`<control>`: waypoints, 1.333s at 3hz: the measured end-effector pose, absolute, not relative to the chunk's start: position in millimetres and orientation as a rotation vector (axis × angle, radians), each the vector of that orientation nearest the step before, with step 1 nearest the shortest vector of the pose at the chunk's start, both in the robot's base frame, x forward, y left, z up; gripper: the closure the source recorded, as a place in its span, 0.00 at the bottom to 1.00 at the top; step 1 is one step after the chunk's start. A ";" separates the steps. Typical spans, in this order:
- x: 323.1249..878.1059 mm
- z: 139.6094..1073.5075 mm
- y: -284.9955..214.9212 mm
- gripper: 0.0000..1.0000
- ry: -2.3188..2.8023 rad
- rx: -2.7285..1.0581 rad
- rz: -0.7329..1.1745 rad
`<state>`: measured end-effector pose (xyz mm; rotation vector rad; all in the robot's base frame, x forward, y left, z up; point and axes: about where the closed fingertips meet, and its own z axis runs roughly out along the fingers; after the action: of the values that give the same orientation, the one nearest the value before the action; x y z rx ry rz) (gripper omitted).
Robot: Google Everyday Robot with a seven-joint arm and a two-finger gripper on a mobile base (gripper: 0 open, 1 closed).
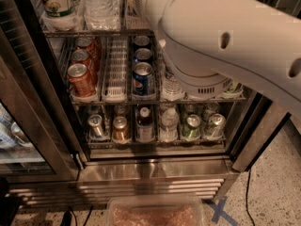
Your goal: Pick blue plastic bottle from top shelf of fridge
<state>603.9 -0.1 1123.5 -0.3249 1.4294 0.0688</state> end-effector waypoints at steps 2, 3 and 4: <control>570.7 1132.0 -7.3 1.00 1.414 -0.271 0.082; 528.1 1127.9 -18.9 1.00 1.424 -0.228 0.090; 528.1 1127.8 -18.9 1.00 1.424 -0.228 0.090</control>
Offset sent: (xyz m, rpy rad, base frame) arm -0.2089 -0.0615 0.0023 0.2676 -0.0829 -0.1318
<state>528.1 -18.9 1127.8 -0.2283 1.4244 0.0898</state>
